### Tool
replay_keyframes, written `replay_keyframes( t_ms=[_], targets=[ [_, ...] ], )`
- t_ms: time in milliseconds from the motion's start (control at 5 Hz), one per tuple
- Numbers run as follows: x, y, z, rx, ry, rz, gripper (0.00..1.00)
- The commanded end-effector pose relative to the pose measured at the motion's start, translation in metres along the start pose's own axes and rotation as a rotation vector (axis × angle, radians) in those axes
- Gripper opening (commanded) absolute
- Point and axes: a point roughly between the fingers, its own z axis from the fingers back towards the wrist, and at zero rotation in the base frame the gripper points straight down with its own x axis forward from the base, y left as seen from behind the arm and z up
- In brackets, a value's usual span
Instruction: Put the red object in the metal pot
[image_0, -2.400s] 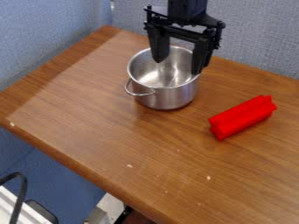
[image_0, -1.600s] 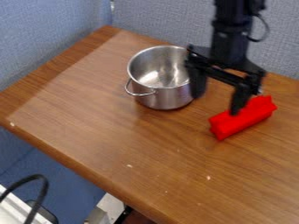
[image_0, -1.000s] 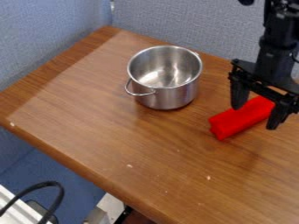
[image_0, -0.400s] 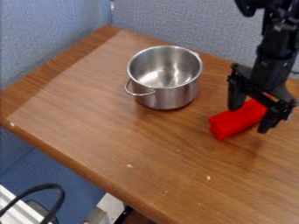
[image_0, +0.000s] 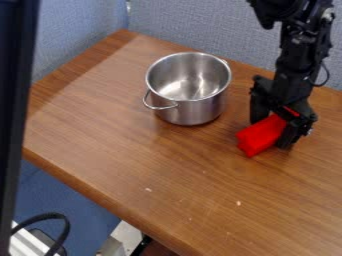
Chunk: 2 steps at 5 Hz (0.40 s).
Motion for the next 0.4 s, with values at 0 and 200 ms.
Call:
replay_keyframes(
  t_ms=[0,200],
  targets=[
    [0.0207,0.0048,0.0119,0.015,-0.034,0.026,1.00],
    [0.0296,0.0019,0.0104,0.010,-0.029,0.054,1.00]
  ],
)
